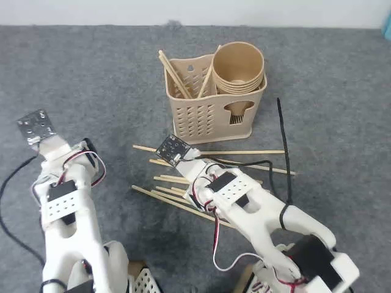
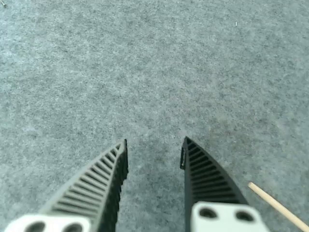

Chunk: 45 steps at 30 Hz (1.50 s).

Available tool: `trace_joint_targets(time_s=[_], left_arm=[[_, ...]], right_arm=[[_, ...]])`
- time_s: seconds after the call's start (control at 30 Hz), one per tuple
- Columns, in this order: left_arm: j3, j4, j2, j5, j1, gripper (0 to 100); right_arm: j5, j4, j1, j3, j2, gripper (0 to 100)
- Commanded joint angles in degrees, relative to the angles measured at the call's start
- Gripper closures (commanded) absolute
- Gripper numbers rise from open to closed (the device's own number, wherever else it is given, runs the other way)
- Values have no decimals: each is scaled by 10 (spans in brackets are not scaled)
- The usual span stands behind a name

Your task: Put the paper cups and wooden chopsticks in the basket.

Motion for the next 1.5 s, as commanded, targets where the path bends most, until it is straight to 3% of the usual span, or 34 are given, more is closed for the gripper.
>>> trace_joint_targets(time_s=[0.0, 0.23, 0.5, 0.77, 1.23, 1.47], left_arm=[[-22, -15, 1, 6, -1, 830], [-22, -15, 1, 6, -1, 830], [-22, -15, 1, 6, 0, 830], [-22, -15, 1, 6, 0, 830], [-22, -15, 1, 6, 0, 830], [-22, -15, 1, 6, 0, 830]], right_arm=[[10, 4, 15, -40, -1, 826], [19, 4, 14, -73, 7, 852], [55, 5, 18, -122, 129, 864], [55, 80, 15, -166, 132, 991], [56, 117, 10, -171, 90, 986], [57, 157, -10, -182, 88, 844]])
